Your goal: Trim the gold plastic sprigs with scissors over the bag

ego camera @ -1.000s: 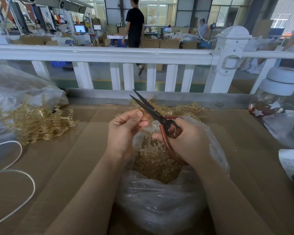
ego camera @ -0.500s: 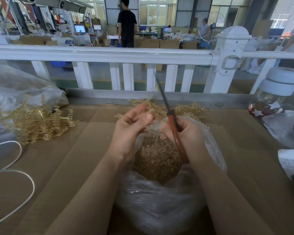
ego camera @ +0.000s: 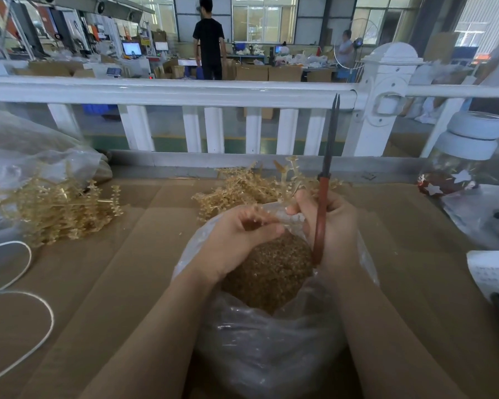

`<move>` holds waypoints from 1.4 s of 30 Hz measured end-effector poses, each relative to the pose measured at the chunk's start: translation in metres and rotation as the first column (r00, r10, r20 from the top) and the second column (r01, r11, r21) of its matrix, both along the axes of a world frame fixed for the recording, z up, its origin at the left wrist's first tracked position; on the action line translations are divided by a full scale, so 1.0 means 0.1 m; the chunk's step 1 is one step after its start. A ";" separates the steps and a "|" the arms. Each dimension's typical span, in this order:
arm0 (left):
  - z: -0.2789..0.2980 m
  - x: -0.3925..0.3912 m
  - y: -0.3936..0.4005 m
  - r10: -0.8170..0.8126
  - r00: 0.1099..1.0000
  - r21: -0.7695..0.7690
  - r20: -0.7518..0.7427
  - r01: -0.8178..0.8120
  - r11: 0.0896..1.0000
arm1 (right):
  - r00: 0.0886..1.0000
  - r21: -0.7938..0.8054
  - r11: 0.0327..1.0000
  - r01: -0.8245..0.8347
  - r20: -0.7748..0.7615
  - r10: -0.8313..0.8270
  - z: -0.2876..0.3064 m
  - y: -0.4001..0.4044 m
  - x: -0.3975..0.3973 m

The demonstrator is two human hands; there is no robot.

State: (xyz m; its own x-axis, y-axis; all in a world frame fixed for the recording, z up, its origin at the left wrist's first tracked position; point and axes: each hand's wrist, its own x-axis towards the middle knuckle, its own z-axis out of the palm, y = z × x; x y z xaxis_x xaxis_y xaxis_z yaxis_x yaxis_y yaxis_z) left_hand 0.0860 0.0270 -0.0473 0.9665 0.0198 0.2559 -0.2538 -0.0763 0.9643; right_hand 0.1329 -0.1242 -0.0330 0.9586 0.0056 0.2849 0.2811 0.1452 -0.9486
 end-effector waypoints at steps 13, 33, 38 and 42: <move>0.03 0.06 0.08 0.051 0.998 -0.389 -0.021 -0.056 0.920 | 0.993 -0.177 0.978 -0.114 0.003 0.117 -0.02 0.05 0.05; 0.08 0.05 0.13 0.233 0.968 -0.612 -0.090 -0.238 0.754 | 0.986 -0.363 0.932 -0.008 0.153 0.068 -0.11 0.05 0.07; 0.08 0.06 0.15 0.300 0.952 -0.597 -0.064 -0.277 0.753 | 0.969 -0.617 0.787 -0.019 0.183 0.167 -0.12 0.05 0.05; 0.08 0.06 0.16 0.300 0.953 -0.621 -0.050 -0.264 0.738 | 0.951 -0.764 0.641 0.079 0.252 0.182 -0.17 0.08 0.05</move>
